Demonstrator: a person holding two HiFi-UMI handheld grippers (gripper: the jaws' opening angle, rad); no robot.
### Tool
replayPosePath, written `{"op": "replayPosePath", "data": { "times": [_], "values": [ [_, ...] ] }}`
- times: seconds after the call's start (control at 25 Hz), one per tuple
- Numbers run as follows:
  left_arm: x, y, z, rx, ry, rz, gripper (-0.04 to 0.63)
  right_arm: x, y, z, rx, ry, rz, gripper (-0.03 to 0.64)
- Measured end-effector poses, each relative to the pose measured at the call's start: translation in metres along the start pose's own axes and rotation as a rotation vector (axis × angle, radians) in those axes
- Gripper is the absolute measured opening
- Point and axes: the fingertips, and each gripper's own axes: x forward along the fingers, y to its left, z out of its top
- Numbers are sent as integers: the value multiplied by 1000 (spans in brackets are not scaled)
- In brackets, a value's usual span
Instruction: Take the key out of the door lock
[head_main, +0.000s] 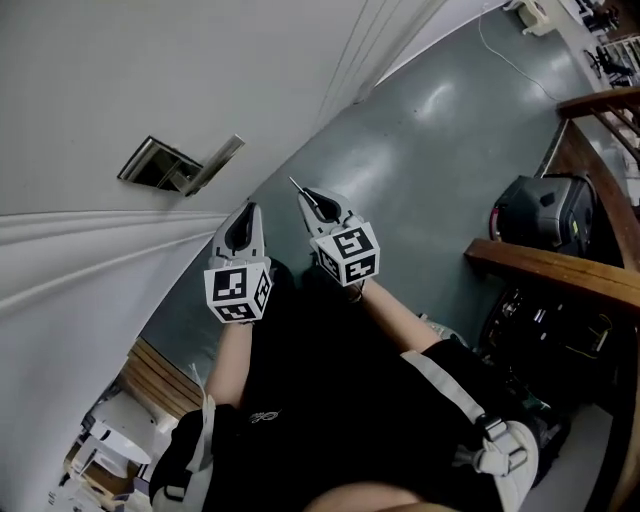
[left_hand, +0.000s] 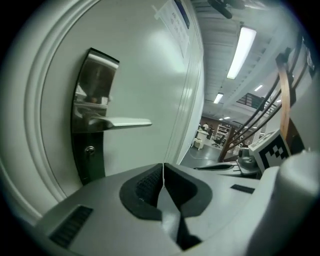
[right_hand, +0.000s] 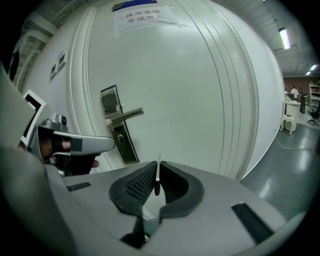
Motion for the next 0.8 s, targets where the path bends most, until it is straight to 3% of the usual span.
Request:
{"op": "replayPosePath", "data": {
  "times": [0.52, 0.8],
  "values": [
    [59, -93, -16, 107, 90, -245, 26, -71, -77, -38, 70, 4, -235, 31],
    [76, -130, 0, 161, 88, -347, 26, -113, -110, -8, -8, -72, -398, 31]
  ]
}}
